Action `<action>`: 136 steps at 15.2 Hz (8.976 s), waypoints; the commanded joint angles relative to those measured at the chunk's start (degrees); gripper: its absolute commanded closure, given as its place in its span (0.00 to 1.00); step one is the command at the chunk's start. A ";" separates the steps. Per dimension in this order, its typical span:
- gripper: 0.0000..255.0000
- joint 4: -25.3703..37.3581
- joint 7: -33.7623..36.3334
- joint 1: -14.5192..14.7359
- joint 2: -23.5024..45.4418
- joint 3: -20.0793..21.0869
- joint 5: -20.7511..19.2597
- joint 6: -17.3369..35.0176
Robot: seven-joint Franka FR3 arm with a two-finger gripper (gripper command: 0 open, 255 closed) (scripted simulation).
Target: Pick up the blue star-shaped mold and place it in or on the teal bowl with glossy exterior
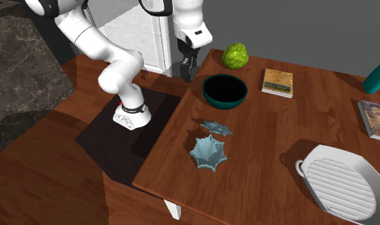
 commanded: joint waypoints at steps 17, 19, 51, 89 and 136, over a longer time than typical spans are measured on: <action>0.00 11.36 -50.35 5.15 27.50 -23.74 -4.83 12.45; 0.00 14.76 -56.99 5.99 32.70 -25.90 -3.05 13.31; 1.00 14.50 -58.99 6.24 34.30 -26.11 -2.30 14.82; 1.00 26.32 -39.51 11.84 23.75 -13.58 -1.89 -5.49; 0.00 18.52 -30.05 15.39 22.57 -6.43 0.88 2.12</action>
